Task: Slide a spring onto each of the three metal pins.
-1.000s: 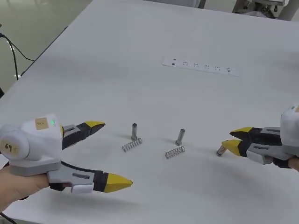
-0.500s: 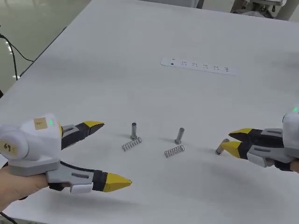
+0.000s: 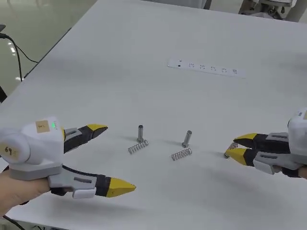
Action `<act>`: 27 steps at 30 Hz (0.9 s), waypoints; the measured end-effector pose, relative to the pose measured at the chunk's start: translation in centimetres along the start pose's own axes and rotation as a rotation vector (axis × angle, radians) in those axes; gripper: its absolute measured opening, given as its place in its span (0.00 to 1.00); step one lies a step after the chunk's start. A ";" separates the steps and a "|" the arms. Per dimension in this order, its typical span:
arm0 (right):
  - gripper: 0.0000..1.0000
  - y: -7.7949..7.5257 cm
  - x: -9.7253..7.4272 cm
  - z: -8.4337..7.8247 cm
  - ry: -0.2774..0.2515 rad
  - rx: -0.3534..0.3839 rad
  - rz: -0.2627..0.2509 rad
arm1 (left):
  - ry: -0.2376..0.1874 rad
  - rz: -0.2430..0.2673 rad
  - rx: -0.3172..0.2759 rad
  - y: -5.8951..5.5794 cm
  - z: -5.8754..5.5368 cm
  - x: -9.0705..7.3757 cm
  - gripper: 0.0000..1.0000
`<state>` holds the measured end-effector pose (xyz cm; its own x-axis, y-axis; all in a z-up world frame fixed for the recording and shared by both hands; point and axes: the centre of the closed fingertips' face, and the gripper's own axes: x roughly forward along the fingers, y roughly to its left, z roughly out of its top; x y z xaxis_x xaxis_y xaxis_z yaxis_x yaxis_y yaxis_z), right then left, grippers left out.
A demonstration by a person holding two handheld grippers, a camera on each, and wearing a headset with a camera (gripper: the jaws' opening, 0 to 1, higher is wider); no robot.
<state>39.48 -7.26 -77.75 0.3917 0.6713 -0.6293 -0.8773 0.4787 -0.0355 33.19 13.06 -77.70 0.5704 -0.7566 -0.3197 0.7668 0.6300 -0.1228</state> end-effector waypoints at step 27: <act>0.16 3.3 3.9 2.2 0.118 -0.348 0.158 | -0.006 0.010 -0.005 0.2 0.0 -1.0 0.96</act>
<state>38.75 -1.83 -78.66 0.2280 0.6415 -0.7325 -0.9736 0.1411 -0.1794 32.78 13.94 -77.37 0.5798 -0.7515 -0.3149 0.7597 0.6383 -0.1245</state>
